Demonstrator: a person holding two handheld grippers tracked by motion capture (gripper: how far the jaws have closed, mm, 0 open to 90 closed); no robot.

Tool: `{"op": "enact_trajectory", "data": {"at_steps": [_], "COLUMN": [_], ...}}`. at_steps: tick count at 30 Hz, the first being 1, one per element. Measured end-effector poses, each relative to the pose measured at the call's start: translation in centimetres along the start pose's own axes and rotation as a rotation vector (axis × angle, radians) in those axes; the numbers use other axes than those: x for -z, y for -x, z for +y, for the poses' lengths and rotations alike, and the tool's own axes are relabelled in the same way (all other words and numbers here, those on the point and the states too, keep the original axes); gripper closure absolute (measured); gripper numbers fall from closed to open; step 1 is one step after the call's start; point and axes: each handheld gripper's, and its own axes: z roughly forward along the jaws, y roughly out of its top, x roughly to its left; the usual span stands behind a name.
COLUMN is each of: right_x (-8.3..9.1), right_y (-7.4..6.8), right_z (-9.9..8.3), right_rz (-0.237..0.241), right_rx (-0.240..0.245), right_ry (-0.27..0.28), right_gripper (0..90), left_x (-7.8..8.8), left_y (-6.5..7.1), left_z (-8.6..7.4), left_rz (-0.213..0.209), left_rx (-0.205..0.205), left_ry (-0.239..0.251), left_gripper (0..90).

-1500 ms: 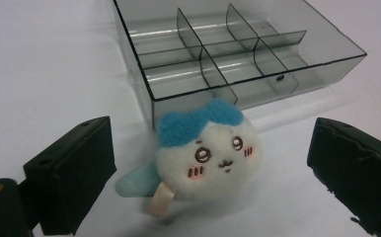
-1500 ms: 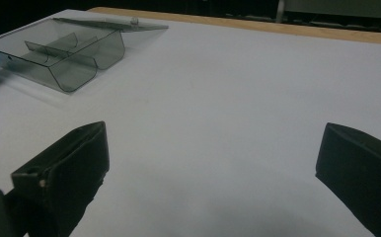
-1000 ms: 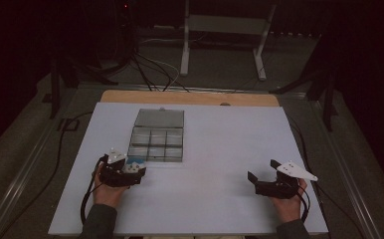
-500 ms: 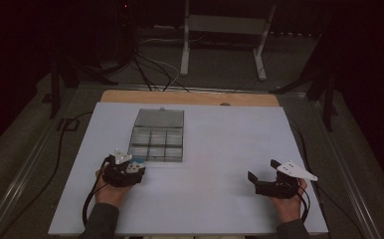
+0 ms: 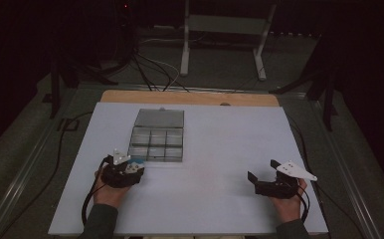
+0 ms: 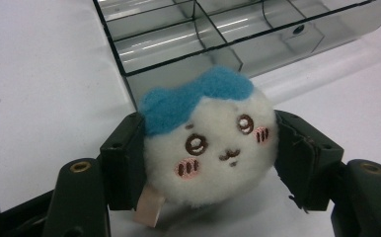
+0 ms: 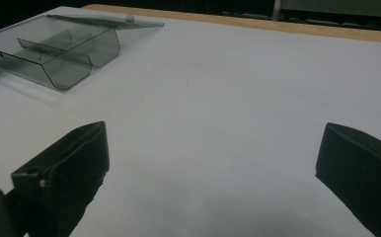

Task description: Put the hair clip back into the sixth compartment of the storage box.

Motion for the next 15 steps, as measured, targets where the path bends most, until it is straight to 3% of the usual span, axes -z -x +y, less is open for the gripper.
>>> {"op": "enact_trajectory", "data": {"at_steps": [15], "right_x": [0.0], "right_y": [0.0], "right_z": [0.0], "right_rz": [0.002], "right_rx": [0.0], "right_ry": [0.0], "right_gripper": [0.0], "left_x": [1.8], "left_y": [0.2], "left_z": [0.2], "left_rz": [-0.011], "left_rx": [0.004], "left_ry": [0.056], "left_gripper": [36.2]}}
